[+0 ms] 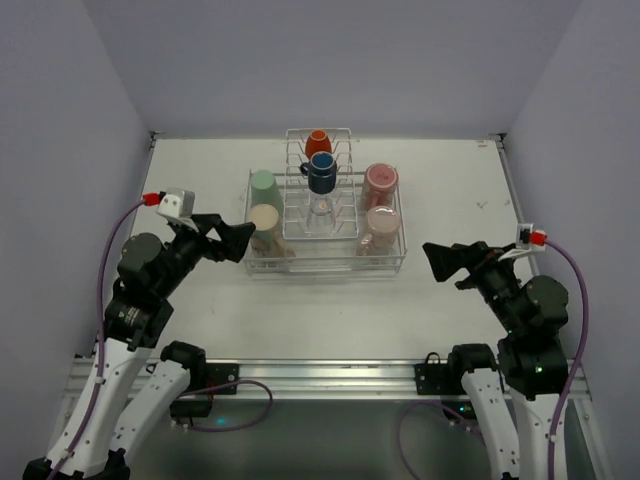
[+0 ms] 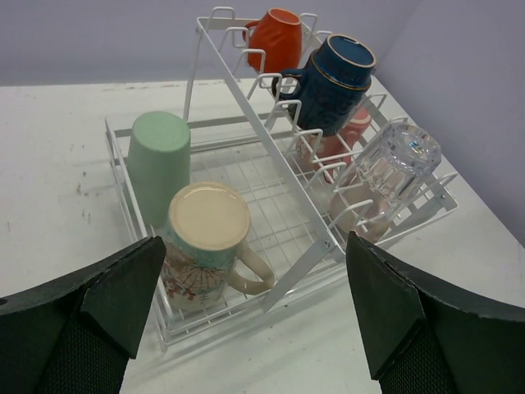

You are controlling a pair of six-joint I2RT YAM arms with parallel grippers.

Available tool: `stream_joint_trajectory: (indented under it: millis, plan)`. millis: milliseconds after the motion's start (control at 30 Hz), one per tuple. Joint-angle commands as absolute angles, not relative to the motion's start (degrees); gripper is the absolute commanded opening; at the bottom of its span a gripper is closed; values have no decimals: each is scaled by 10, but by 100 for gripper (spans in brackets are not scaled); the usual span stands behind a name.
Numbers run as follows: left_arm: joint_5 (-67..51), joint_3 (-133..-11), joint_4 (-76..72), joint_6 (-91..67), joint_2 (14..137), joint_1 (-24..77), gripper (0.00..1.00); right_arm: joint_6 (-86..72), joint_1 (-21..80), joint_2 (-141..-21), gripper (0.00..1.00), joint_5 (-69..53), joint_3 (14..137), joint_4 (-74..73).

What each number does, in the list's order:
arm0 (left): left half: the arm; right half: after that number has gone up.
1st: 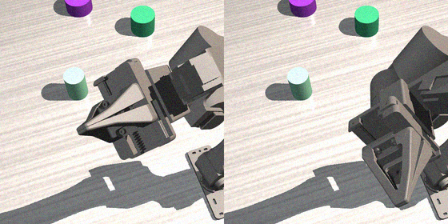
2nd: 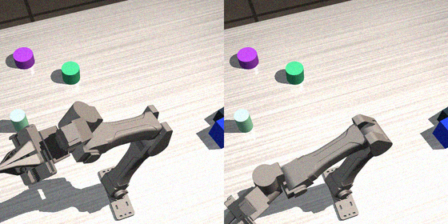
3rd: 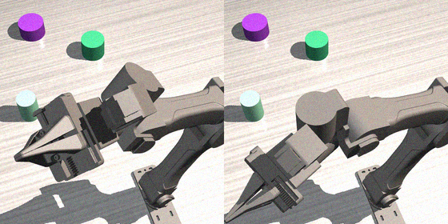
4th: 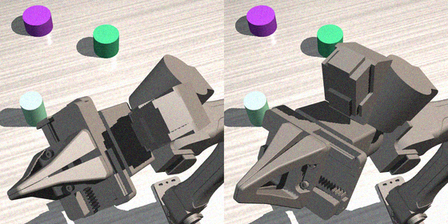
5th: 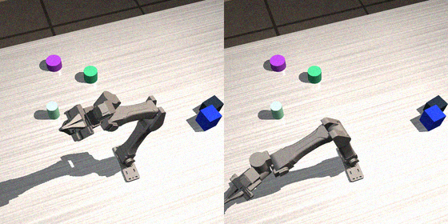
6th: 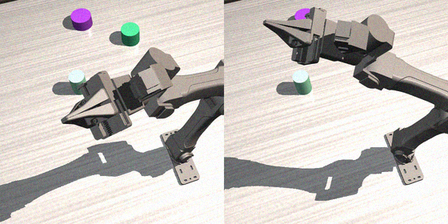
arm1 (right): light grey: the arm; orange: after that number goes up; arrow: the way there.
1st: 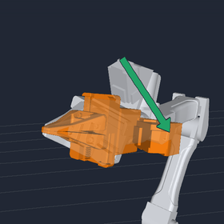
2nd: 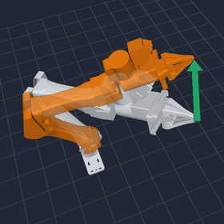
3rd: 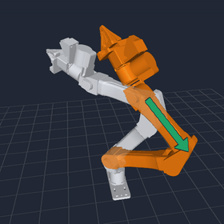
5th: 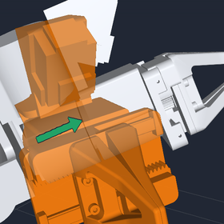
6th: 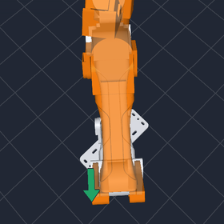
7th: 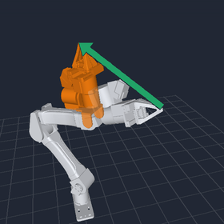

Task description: Unload the cups from the dish rack

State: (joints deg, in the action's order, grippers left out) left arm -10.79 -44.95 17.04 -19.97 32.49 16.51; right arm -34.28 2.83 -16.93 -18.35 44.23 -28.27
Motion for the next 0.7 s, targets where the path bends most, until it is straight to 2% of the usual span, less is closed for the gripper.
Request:
stream_joint_trajectory:
  millis: [0, 200, 400, 667]
  plan:
    - [-160, -469, 149, -207, 331, 163, 100, -340, 26, -190, 97, -234, 439, -278]
    - [-164, -469, 161, -192, 324, 163, 100, -349, 26, -207, 94, -262, 432, -265]
    - [-93, -471, 187, -202, 342, 163, 100, -357, 26, -222, 93, -279, 427, -245]
    - [-52, -490, 165, -257, 464, 163, 100, -363, 27, -229, 90, -295, 404, -222]
